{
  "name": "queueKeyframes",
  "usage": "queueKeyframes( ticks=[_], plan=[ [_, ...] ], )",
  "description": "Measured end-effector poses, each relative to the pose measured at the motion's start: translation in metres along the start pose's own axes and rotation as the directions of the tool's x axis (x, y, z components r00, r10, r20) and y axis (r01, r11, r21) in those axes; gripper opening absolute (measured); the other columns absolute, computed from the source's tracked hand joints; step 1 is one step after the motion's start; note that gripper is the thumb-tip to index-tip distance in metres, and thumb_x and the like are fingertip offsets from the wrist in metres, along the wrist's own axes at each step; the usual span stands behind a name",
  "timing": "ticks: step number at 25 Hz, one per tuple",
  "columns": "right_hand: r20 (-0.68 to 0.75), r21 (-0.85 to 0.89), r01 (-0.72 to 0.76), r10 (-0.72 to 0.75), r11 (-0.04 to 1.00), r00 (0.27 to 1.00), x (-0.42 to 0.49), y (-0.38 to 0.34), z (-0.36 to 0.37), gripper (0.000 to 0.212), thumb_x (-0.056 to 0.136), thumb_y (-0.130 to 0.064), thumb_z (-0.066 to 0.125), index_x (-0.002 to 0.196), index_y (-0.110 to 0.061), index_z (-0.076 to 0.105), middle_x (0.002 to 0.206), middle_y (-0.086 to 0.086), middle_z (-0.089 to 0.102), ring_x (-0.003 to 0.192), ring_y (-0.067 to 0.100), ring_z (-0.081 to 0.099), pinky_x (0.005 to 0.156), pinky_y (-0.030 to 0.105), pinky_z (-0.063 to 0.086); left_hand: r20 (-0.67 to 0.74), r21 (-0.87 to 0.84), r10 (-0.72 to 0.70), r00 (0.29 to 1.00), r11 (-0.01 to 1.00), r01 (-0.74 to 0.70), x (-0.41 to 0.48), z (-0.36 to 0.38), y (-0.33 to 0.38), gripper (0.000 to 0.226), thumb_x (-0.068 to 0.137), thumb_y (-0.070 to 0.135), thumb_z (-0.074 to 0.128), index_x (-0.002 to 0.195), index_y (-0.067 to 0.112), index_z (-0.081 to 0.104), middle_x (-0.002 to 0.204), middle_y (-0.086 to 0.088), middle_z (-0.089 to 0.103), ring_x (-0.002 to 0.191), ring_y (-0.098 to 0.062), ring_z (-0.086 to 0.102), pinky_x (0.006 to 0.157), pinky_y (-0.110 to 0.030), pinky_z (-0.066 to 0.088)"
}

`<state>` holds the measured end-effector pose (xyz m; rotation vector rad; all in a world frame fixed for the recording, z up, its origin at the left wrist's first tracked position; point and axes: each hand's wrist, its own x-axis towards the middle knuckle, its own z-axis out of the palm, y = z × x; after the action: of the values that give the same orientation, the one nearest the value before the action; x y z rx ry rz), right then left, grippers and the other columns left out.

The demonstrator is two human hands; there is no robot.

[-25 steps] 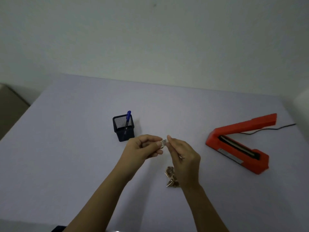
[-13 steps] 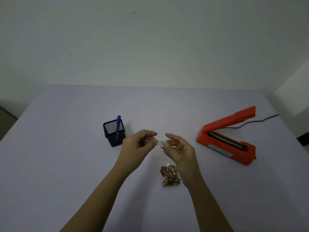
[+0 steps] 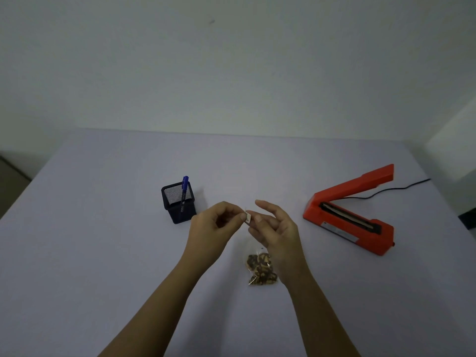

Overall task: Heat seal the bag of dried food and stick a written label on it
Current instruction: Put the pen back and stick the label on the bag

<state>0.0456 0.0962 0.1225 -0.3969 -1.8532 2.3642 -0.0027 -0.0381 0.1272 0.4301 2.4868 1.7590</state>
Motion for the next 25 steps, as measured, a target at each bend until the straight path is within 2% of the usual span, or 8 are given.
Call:
queueKeyframes(
  ticks=[12, 18, 22, 25],
  plan=[
    [0.043, 0.024, -0.011, 0.01, 1.0, 0.999, -0.0013, -0.0037, 0.0023, 0.025, 0.088, -0.012, 0.059, 0.109, -0.026, 0.059, 0.093, 0.005, 0.075, 0.096, 0.012, 0.069, 0.074, 0.02, 0.054, 0.009, -0.027, -0.001, 1.0, 1.0, 0.002, -0.0047, -0.0054, -0.0013, 0.007, 0.084, 0.016, 0.066, 0.086, 0.019, 0.072, 0.079, 0.007, 0.072, 0.074, -0.005, 0.066, 0.071, -0.018, 0.054],
    [0.028, -0.029, 0.03, -0.029, 0.999, 0.999, -0.0007, -0.0015, 0.0029, 0.022, 0.09, -0.011, 0.057, 0.109, -0.023, 0.059, 0.093, 0.002, 0.074, 0.094, 0.013, 0.069, 0.077, 0.021, 0.054, 0.018, -0.036, -0.005, 1.0, 0.999, 0.006, -0.0062, -0.0052, -0.0015, 0.006, 0.084, 0.022, 0.067, 0.086, 0.022, 0.072, 0.078, 0.008, 0.072, 0.074, -0.005, 0.067, 0.071, -0.018, 0.055],
    [0.01, -0.089, 0.065, -0.065, 0.994, 0.998, 0.0008, 0.0004, 0.0039, 0.024, 0.09, -0.014, 0.058, 0.113, -0.02, 0.058, 0.094, 0.002, 0.073, 0.095, 0.013, 0.068, 0.083, 0.024, 0.055, 0.034, -0.101, -0.023, 0.999, 0.994, 0.027, -0.0068, -0.005, 0.0017, 0.015, 0.076, 0.032, 0.07, 0.086, 0.021, 0.073, 0.078, 0.011, 0.072, 0.073, -0.004, 0.067, 0.066, -0.013, 0.052],
    [0.002, -0.106, 0.066, -0.066, 0.992, 0.998, 0.0021, 0.0036, 0.005, 0.023, 0.09, -0.014, 0.058, 0.113, -0.02, 0.057, 0.094, 0.003, 0.072, 0.094, 0.012, 0.068, 0.082, 0.023, 0.055, 0.022, -0.071, -0.033, 0.999, 0.997, 0.034, -0.0057, -0.0066, -0.0025, 0.006, 0.082, 0.026, 0.067, 0.084, 0.027, 0.072, 0.077, 0.012, 0.072, 0.071, -0.005, 0.066, 0.066, -0.017, 0.054]
  ],
)
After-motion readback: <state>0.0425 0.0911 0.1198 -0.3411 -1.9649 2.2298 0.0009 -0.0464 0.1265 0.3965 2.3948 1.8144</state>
